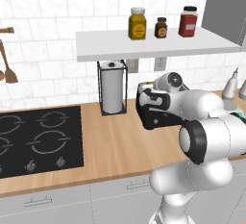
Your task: Start the toaster. Once the lever pops up, take the bread to the plate on the dining counter.
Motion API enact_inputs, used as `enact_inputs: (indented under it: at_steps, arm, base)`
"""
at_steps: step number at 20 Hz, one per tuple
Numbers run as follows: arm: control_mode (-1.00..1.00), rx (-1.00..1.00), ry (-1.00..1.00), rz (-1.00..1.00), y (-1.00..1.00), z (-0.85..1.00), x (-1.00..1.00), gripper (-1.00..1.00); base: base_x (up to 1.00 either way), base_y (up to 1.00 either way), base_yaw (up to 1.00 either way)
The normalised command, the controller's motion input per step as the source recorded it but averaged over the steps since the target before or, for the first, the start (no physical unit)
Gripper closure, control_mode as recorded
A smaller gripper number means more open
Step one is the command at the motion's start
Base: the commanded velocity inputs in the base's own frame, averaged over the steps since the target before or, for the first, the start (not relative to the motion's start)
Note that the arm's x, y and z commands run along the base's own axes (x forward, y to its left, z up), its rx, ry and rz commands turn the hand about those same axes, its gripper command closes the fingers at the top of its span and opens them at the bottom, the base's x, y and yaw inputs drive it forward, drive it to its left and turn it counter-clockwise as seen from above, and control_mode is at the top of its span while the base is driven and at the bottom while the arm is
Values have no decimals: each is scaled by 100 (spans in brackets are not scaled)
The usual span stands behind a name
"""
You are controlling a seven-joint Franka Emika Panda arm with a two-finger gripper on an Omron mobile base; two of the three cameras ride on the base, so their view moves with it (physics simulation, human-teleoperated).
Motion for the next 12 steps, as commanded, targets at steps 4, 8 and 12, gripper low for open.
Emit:
enact_inputs:
  at_steps: [4,8,12]
  arm:
    - [-100,0,0,0,0,-11,0,-100]
    - [-100,0,0,0,0,-7,0,-100]
    - [-100,0,0,0,0,-5,0,-100]
  base:
    - [0,0,0]
    - [0,0,0]
    - [0,0,0]
